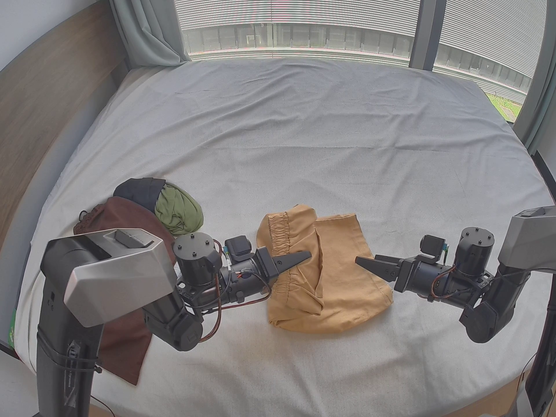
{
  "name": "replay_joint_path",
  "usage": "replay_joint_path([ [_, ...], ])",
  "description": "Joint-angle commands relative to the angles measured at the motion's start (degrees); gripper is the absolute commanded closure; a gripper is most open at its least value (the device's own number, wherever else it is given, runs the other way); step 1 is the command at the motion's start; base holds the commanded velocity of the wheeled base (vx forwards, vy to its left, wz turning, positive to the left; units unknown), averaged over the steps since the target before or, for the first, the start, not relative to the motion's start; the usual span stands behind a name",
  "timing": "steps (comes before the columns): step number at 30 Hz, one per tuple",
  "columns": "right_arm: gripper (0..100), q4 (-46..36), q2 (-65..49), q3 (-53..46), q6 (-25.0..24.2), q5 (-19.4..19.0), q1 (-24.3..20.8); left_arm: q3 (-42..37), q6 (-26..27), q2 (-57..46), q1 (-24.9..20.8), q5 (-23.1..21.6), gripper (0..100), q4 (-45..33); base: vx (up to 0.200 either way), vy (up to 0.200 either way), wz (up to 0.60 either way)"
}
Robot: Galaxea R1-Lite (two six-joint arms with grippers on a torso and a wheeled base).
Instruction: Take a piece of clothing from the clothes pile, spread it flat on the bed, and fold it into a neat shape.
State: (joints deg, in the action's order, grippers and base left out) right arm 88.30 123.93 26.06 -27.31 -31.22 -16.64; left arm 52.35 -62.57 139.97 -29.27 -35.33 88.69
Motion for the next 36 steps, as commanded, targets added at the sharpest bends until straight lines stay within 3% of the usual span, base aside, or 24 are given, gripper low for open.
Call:
replay_joint_path([
  [1, 0, 0.03, 0.08, 0.22, 0.06, 0.02, 0.2, 2.06, 0.0, 2.94, -0.96, 0.88, 100, 0.0, 0.0, 0.0, 0.0],
  [22, 0, 0.03, 0.08, 0.83, -0.03, 0.02, 0.82, 6.36, -0.62, 5.31, -1.49, 2.63, 100, -0.18, 0.0, 0.0, 0.0],
  [23, 0, 0.03, 0.08, 0.83, -0.03, 0.02, 0.82, 6.36, -0.62, 5.31, -1.49, 2.63, 0, -0.18, 0.0, 0.0, 0.0],
  [36, 0, 0.03, 0.17, 0.83, -0.03, -0.07, 1.35, 6.45, 0.0, 4.43, -0.7, 5.01, 0, 0.0, 0.0, 0.0, 0.0],
])
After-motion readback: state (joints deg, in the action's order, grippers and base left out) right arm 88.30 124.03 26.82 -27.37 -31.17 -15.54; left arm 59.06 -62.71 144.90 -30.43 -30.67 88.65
